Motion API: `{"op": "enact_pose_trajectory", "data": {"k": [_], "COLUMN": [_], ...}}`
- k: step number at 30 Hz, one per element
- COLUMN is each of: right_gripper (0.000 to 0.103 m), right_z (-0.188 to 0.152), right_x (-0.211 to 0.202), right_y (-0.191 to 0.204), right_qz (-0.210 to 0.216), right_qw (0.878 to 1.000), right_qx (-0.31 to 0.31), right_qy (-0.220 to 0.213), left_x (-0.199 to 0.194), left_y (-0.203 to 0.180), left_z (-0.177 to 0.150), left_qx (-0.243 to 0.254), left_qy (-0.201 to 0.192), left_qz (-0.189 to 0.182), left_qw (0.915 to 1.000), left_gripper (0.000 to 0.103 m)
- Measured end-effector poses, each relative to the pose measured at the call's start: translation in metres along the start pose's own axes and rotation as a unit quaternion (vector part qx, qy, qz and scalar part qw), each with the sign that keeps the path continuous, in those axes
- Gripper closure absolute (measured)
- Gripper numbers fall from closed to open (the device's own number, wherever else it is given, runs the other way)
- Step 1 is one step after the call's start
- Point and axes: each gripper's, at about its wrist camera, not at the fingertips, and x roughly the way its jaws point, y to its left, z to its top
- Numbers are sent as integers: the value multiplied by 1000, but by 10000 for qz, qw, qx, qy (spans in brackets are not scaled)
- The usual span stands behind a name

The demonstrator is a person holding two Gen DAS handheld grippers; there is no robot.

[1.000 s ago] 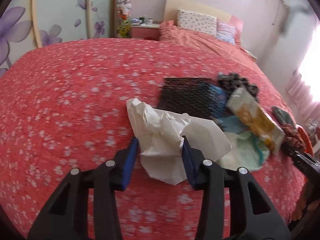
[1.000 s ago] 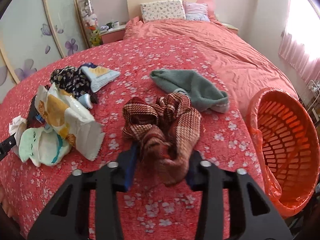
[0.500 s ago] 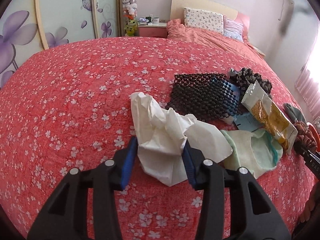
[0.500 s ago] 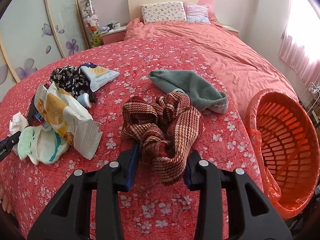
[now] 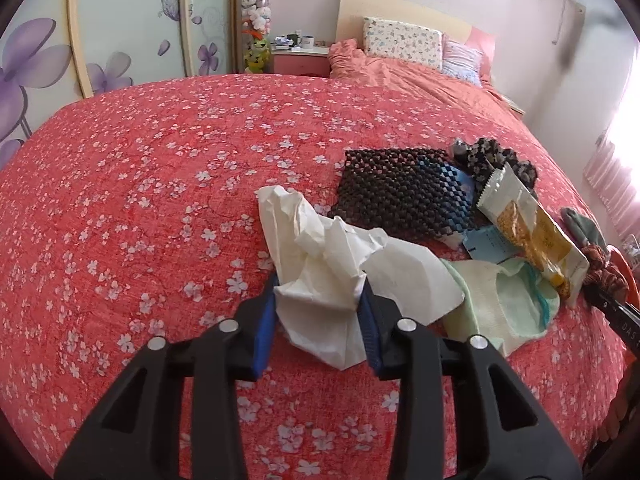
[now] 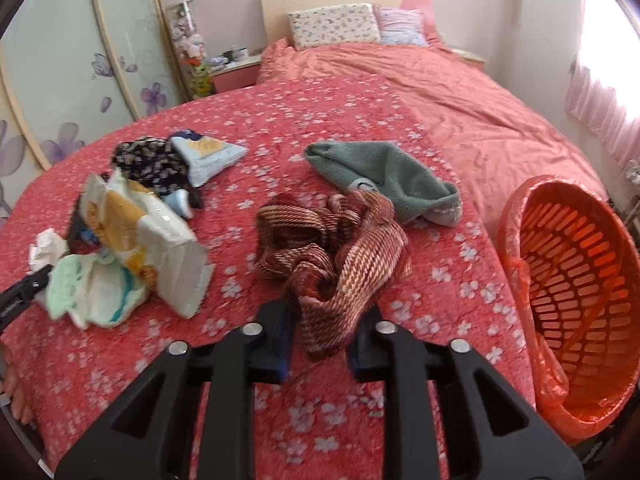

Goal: Collect trash
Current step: 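Lift the plaid scarf with the right gripper while the left gripper grasps the white tissue, then drop the scarf into the orange basket with the right gripper while the left carries the tissue there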

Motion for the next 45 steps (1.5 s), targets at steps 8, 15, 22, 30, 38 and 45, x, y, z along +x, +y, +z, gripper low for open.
{"op": "enact_pose_trajectory", "data": {"k": [8, 15, 22, 30, 38, 45], "right_gripper": [83, 83, 83, 83, 84, 83], "right_z": [0, -2, -6, -12, -17, -20], "right_x": [-47, -77, -107, -126, -133, -131], "right_y": [-5, -19, -42, -78, -127, -173], "right_qz": [108, 90, -105, -393, -641, -769], "right_qw": [9987, 9969, 9936, 9889, 9820, 9768], "right_qx": [23, 134, 245, 506, 946, 1289], "right_qy": [-501, -774, -1098, -1339, -1504, -1526], "left_x": [-29, -74, -105, -123, -124, -110], "left_y": [1, -31, -87, -167, -253, -328], "left_z": [0, 6, 8, 4, -9, -22], "left_qx": [11, 275, 719, 1230, 1740, 2141], "left_qy": [-204, -597, -868, -966, -916, -674], "left_qz": [-183, -461, -901, -1555, -2234, -2671], "left_qw": [9996, 9968, 9895, 9754, 9547, 9372], "left_gripper": [68, 68, 68, 68, 68, 67]}}
